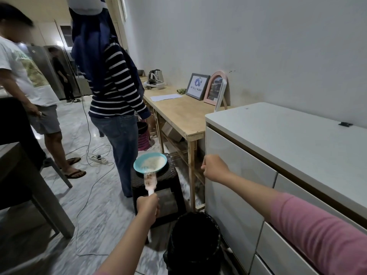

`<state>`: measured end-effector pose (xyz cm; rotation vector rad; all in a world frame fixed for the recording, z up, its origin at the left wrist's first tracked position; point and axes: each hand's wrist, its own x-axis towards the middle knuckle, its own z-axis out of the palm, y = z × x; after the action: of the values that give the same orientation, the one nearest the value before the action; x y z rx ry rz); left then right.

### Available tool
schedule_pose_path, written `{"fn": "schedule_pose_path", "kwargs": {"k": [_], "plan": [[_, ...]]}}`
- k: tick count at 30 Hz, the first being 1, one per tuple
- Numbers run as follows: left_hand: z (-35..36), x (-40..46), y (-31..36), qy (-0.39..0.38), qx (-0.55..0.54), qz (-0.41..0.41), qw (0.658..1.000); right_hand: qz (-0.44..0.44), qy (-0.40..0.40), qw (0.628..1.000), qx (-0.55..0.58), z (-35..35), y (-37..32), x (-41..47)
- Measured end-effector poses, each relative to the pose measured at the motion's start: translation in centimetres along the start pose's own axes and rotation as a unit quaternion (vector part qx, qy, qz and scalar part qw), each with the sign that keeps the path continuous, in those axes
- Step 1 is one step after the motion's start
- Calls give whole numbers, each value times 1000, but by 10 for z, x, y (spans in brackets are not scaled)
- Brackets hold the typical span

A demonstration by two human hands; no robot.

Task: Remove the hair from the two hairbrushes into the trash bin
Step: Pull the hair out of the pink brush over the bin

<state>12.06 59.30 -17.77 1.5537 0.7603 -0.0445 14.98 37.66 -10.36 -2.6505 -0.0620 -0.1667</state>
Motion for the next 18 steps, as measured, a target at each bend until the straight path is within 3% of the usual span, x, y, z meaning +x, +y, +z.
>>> {"fn": "schedule_pose_path", "kwargs": {"k": [10, 18], "plan": [[-15, 12, -3, 66, -41, -6, 997, 61, 4, 998, 3, 15, 30, 5], [-3, -14, 12, -26, 51, 89, 994, 84, -24, 990, 106, 32, 25, 11]]}}
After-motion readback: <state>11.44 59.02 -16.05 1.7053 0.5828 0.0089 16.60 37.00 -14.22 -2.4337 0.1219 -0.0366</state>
